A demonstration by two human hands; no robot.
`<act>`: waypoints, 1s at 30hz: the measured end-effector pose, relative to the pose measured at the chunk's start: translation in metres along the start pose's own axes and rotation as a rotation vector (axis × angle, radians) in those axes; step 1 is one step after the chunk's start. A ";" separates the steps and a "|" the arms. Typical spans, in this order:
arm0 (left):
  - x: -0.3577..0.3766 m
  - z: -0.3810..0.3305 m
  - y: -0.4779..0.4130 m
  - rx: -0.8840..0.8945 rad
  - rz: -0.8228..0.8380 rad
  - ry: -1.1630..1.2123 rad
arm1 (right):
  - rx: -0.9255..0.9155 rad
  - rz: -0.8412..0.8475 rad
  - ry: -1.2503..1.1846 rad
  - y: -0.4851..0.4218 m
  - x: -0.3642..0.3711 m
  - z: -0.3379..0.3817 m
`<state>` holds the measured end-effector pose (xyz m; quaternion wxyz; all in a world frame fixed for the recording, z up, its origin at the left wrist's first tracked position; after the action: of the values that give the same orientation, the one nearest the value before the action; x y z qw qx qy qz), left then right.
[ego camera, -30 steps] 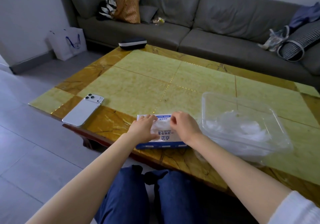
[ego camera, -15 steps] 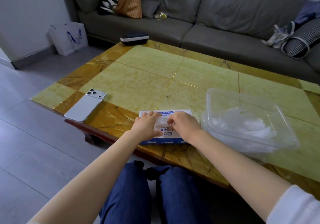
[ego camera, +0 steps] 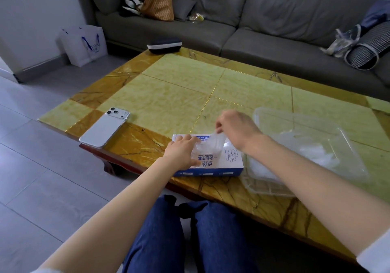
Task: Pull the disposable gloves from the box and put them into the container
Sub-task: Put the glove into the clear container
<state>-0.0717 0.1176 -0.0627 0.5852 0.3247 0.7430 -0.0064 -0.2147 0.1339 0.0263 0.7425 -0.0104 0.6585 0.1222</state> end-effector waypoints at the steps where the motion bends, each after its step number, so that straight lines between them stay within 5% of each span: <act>1: 0.000 0.000 0.000 -0.006 0.004 -0.009 | 0.020 -0.075 -0.020 -0.002 -0.013 -0.005; 6: 0.001 0.001 0.000 0.003 0.002 0.038 | 0.056 -0.345 0.055 0.001 -0.069 -0.020; 18: -0.015 -0.017 0.018 -0.012 -0.140 0.111 | 0.280 -0.304 0.054 0.049 -0.083 -0.052; 23: -0.042 -0.082 0.036 0.204 -0.378 0.298 | 0.366 -0.263 -0.215 0.062 -0.081 -0.062; 30: -0.050 -0.152 0.049 0.293 -0.396 0.272 | 0.287 -0.130 -0.649 0.072 -0.072 -0.056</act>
<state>-0.1746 0.1918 0.0466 0.4140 0.2524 0.8549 -0.1844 -0.2912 0.1821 0.1002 0.9131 0.0916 0.3967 -0.0220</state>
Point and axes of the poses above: each hand's wrist, its own y-axis away from the middle knuckle, its own x-axis out of the palm, z = x × y, the point moved 2 cm from there along -y, towards the middle knuckle, and after that the axes turned 11 degrees about z, right-handed, at the moved point
